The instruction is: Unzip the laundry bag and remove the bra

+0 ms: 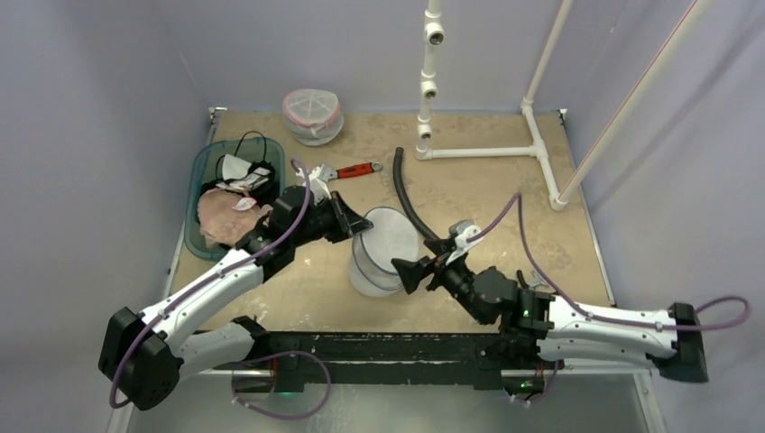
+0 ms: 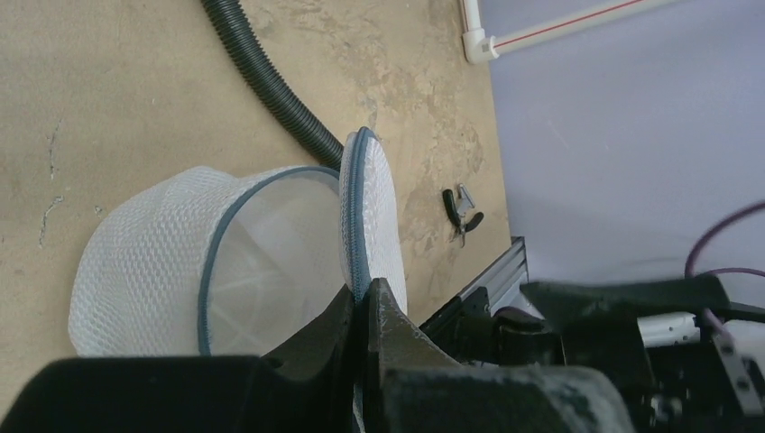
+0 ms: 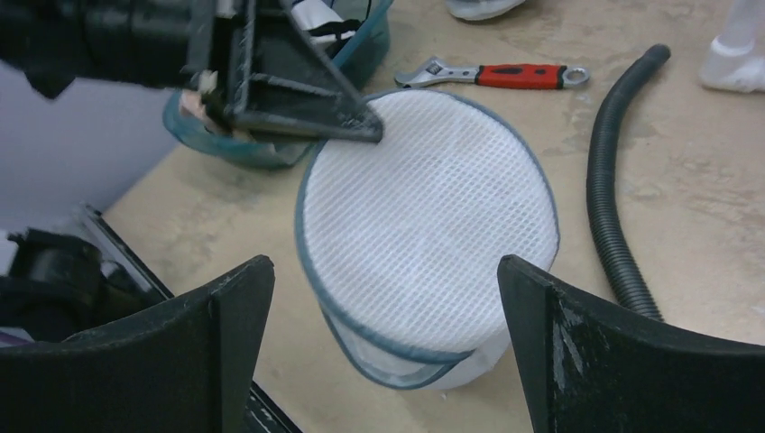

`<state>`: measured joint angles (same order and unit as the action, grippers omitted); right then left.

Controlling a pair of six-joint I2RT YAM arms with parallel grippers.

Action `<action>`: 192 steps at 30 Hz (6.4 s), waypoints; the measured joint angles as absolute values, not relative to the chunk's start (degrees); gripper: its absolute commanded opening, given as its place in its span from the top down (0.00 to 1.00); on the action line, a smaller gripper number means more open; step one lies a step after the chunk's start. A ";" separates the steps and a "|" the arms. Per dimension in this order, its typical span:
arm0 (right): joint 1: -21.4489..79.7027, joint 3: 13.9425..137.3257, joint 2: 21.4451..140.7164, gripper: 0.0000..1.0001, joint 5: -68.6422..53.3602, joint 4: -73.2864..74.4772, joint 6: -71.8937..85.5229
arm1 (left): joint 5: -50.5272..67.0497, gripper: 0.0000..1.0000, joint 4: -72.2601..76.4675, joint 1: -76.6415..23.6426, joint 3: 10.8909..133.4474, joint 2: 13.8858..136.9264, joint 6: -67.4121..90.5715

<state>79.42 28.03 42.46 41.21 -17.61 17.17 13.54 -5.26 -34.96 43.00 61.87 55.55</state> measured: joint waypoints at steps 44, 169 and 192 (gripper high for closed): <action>39.31 5.87 67.68 0.49 -14.63 -61.82 69.10 | 13.28 1.00 18.76 -34.96 21.54 42.78 55.99; 32.80 18.90 78.04 1.00 -19.29 -25.10 46.39 | 15.57 0.47 11.90 -38.39 25.52 63.07 50.35; 30.72 19.14 73.19 0.41 -19.49 -23.07 44.45 | 5.50 0.67 15.20 -44.80 35.73 89.17 47.44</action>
